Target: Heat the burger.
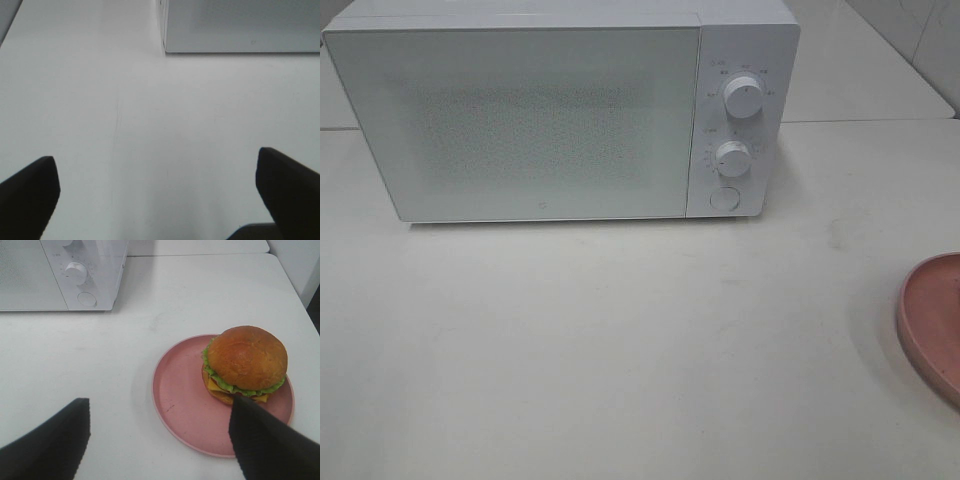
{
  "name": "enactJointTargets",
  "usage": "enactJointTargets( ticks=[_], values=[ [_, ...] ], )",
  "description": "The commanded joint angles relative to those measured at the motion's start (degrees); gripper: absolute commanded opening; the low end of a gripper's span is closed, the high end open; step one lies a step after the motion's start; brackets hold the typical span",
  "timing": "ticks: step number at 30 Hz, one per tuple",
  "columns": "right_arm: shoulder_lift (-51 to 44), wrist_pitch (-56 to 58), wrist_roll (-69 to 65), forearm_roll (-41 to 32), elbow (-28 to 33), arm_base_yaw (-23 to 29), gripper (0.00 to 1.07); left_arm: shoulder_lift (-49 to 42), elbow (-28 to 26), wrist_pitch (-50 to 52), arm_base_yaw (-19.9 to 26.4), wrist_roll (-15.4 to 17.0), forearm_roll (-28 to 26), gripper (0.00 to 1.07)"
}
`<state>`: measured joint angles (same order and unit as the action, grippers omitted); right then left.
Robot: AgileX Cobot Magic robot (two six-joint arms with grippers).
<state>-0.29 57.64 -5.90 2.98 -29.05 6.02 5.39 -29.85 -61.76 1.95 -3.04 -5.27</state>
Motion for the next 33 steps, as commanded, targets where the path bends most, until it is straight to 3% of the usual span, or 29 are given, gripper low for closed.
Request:
enactJointTargets(
  ticks=[1, 33],
  values=[
    [-1.72, -0.69, 0.17, 0.4, 0.17, -0.29, 0.75, -4.98, 0.17, 0.29, 0.0, 0.29, -0.17, 1.0],
    [-1.15, -0.69, 0.17, 0.4, 0.17, -0.29, 0.75, -6.65, 0.17, 0.29, 0.0, 0.34, -0.11, 1.0]
  ],
)
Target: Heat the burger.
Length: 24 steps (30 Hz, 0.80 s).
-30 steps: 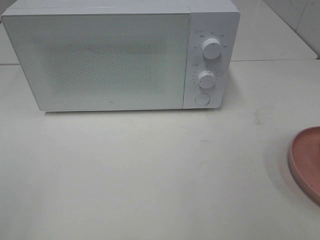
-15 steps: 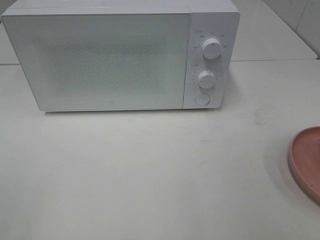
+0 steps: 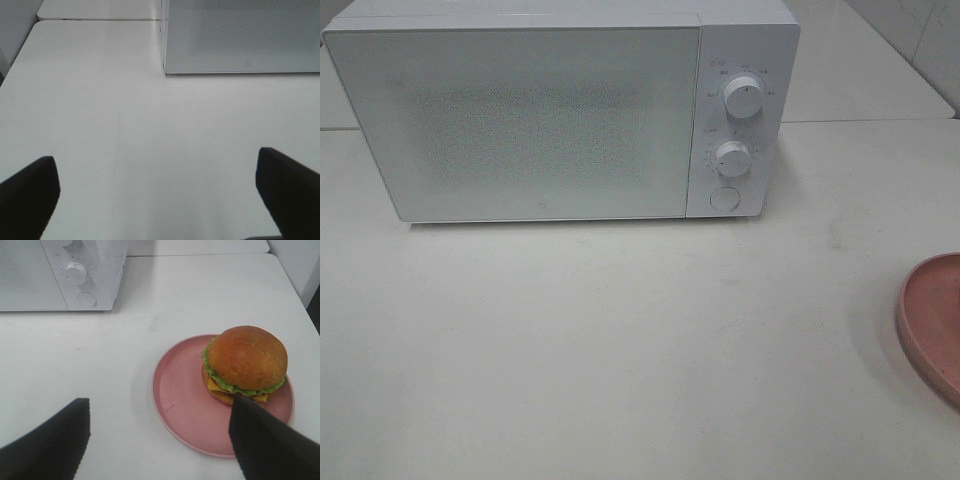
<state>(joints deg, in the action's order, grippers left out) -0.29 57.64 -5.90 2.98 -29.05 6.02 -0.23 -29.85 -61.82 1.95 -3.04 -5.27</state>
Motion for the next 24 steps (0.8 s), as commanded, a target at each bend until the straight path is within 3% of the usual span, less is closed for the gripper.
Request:
enactJointTargets(
  ticks=[1, 24],
  values=[
    [-1.15, -0.69, 0.17, 0.4, 0.17, -0.29, 0.75, -1.03, 0.17, 0.34, 0.0, 0.34, -0.11, 1.0],
    [-1.15, -0.69, 0.17, 0.4, 0.17, -0.29, 0.75, -1.03, 0.17, 0.34, 0.0, 0.34, -0.11, 1.0]
  ],
)
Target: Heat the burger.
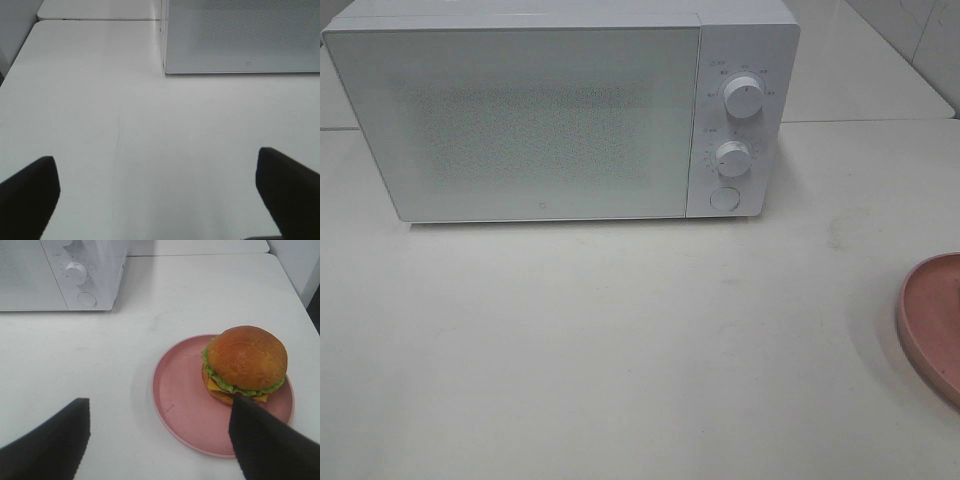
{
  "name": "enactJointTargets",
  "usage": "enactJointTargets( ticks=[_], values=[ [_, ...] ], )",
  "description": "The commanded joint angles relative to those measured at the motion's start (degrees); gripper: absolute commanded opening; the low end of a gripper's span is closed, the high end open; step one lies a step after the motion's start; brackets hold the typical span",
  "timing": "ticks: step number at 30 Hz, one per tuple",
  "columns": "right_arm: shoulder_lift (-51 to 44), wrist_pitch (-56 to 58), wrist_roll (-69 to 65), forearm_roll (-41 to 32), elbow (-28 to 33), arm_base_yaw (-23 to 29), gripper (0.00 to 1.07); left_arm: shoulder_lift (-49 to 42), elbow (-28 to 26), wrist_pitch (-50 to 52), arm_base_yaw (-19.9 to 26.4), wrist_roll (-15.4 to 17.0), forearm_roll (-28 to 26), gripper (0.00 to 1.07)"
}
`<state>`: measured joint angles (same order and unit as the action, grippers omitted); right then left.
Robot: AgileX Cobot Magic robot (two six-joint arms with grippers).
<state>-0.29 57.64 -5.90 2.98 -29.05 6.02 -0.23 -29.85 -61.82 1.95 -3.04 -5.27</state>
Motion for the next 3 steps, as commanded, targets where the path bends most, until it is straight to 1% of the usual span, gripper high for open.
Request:
enactJointTargets(
  ticks=[1, 3],
  values=[
    [-1.15, -0.69, 0.17, 0.4, 0.17, -0.29, 0.75, -1.03, 0.17, 0.34, 0.0, 0.34, -0.11, 1.0],
    [-1.15, -0.69, 0.17, 0.4, 0.17, -0.29, 0.75, -1.03, 0.17, 0.34, 0.0, 0.34, -0.11, 1.0]
  ],
)
